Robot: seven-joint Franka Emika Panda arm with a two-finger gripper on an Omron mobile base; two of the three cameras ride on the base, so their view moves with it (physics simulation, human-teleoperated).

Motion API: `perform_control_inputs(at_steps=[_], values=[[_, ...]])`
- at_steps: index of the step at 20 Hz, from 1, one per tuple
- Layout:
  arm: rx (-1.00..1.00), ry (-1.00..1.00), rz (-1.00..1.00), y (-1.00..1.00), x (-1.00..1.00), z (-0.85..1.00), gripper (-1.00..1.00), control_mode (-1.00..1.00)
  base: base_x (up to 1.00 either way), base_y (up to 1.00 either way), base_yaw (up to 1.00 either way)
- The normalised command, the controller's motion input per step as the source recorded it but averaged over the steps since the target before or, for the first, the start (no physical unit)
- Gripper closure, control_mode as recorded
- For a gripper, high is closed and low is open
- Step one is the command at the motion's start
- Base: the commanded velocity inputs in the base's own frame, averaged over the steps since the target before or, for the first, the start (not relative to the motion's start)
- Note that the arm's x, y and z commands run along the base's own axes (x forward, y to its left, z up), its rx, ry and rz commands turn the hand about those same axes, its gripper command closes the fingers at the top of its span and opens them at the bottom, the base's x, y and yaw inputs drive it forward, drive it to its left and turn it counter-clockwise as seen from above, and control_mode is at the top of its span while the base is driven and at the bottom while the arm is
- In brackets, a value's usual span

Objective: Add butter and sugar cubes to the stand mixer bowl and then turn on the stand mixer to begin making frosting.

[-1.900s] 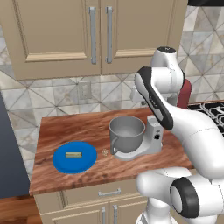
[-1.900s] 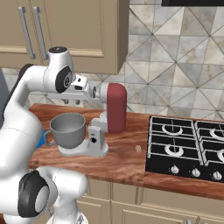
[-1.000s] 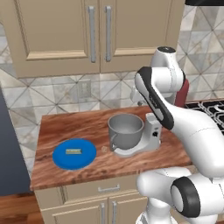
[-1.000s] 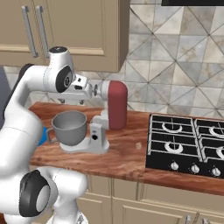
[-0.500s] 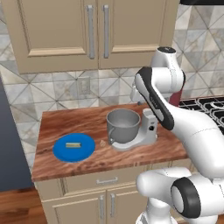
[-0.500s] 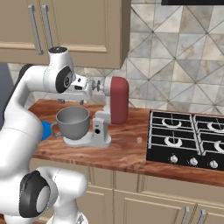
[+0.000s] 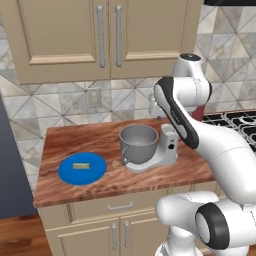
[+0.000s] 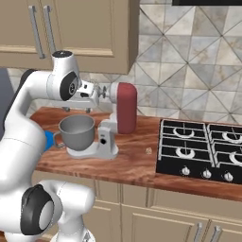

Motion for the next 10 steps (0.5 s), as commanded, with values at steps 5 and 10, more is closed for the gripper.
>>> perform_control_inputs(at_steps=[5, 10], values=[[0.0, 0.0, 0.0, 0.0, 0.0, 0.0, -1.0, 1.0, 0.0, -0.31, 0.0], [0.0, 0.0, 0.0, 0.0, 0.0, 0.0, -1.0, 1.0, 0.0, -0.04, 0.0]])
